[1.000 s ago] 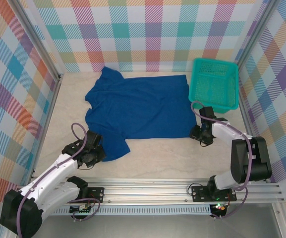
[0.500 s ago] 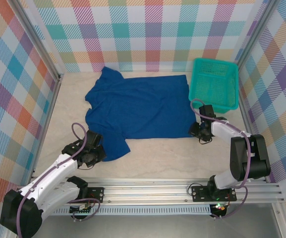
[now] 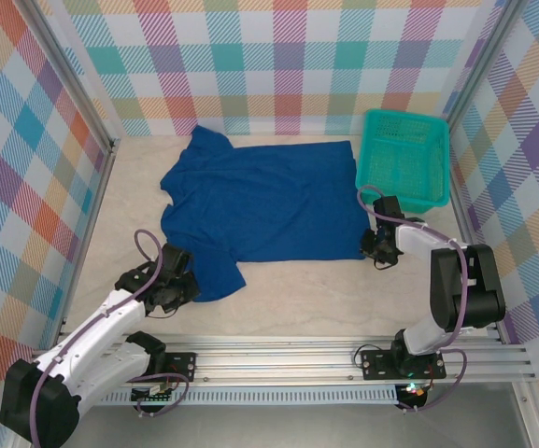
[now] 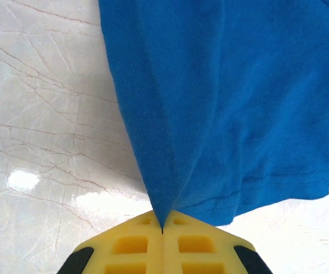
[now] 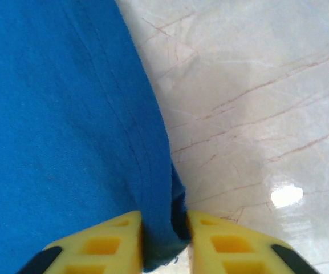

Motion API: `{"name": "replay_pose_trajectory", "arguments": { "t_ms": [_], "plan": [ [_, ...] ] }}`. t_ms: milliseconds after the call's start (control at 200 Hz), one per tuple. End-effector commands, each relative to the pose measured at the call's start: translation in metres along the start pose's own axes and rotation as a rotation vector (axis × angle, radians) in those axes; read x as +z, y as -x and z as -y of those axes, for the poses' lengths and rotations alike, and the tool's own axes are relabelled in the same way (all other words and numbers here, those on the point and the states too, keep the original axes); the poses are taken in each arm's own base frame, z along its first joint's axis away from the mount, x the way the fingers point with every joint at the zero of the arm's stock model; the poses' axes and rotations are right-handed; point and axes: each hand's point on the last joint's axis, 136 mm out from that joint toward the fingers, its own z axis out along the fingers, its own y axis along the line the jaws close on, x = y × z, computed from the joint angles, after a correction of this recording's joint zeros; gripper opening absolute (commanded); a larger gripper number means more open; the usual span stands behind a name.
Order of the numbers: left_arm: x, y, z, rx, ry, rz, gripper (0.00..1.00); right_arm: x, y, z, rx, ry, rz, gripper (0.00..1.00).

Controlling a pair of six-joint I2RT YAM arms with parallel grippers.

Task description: Fold the inside-out t-shirt

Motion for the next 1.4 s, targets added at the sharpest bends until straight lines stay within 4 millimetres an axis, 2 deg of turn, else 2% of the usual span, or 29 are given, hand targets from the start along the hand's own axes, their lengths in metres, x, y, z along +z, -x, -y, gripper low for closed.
{"name": "replay_pose_trajectory", "arguments": {
  "t_ms": [0,185,335,580,775,935,1030,1135,1260,1395],
  "plan": [
    [-0.014,0.009,0.003,-0.001,-0.013,0.028,0.0,-0.002,0.002,0.001,-0.001,-0.005,0.008,0.2],
    [-0.029,0.011,0.001,-0.043,-0.037,0.05,0.0,-0.008,-0.007,0.0,-0.025,0.019,-0.011,0.13],
    [-0.046,0.006,0.0,-0.109,-0.09,0.06,0.0,-0.016,-0.018,-0.001,-0.024,0.058,-0.021,0.1],
    [-0.09,0.003,-0.015,-0.151,-0.125,0.136,0.0,-0.028,-0.038,0.001,0.006,0.1,-0.041,0.1],
    [-0.105,-0.011,-0.024,-0.184,-0.169,0.125,0.0,-0.046,-0.059,0.009,0.034,0.131,-0.017,0.09],
    [-0.121,-0.014,-0.033,-0.193,-0.173,0.156,0.0,-0.065,-0.071,0.012,0.053,0.166,0.001,0.09],
    [-0.133,-0.002,-0.03,-0.178,-0.177,0.205,0.0,-0.075,-0.069,0.008,0.049,0.184,0.012,0.09],
    [-0.142,0.022,-0.017,-0.136,-0.165,0.274,0.0,-0.083,-0.056,0.001,0.026,0.189,0.032,0.1],
    [-0.14,0.059,0.012,-0.066,-0.158,0.34,0.0,-0.082,-0.034,-0.008,-0.011,0.175,0.047,0.1],
    [-0.129,0.097,0.043,-0.043,-0.175,0.372,0.0,-0.07,-0.016,-0.017,-0.03,0.166,0.042,0.11]
  ]
}}
